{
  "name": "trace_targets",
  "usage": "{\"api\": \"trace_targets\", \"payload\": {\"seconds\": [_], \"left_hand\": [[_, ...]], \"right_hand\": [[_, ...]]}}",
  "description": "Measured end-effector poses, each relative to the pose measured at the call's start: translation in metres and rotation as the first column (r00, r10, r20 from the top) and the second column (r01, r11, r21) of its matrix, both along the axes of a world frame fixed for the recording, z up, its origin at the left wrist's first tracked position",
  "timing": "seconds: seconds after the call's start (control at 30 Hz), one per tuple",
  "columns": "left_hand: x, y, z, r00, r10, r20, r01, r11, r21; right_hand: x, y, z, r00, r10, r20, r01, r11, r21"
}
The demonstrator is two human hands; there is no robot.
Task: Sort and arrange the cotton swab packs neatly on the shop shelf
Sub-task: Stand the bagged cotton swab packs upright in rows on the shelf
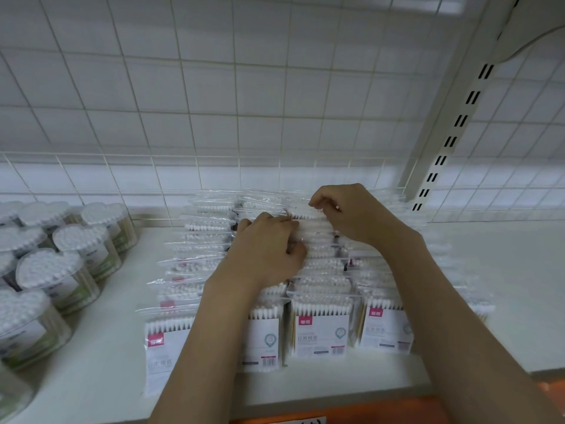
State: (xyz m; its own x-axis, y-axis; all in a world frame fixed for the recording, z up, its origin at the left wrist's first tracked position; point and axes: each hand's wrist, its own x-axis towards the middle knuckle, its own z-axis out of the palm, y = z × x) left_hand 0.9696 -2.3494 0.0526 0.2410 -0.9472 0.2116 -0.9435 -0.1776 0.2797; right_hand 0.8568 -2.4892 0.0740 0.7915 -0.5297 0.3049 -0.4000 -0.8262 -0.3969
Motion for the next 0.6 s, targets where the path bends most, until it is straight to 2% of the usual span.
{"api": "trace_targets", "payload": {"seconds": [0.17, 0.4, 0.5, 0.6], "left_hand": [[0.002, -0.001, -0.003, 1.000, -0.001, 0.002, 0.001, 1.000, -0.013], [0.004, -0.002, -0.008, 1.000, -0.003, 0.013, 0.004, 0.999, -0.053], [0.004, -0.004, -0.010, 1.000, -0.007, 0.018, 0.008, 0.998, -0.067], [0.005, -0.003, -0.012, 1.000, -0.006, 0.016, 0.008, 0.996, -0.083]], "right_hand": [[0.012, -0.011, 0.002, 0.994, -0.074, -0.077, 0.063, 0.988, -0.139], [0.025, -0.007, -0.001, 0.972, -0.085, -0.219, 0.062, 0.992, -0.111], [0.027, -0.007, 0.000, 0.968, -0.088, -0.236, 0.050, 0.986, -0.162], [0.026, -0.008, 0.001, 0.978, -0.118, -0.172, 0.082, 0.976, -0.203]]}}
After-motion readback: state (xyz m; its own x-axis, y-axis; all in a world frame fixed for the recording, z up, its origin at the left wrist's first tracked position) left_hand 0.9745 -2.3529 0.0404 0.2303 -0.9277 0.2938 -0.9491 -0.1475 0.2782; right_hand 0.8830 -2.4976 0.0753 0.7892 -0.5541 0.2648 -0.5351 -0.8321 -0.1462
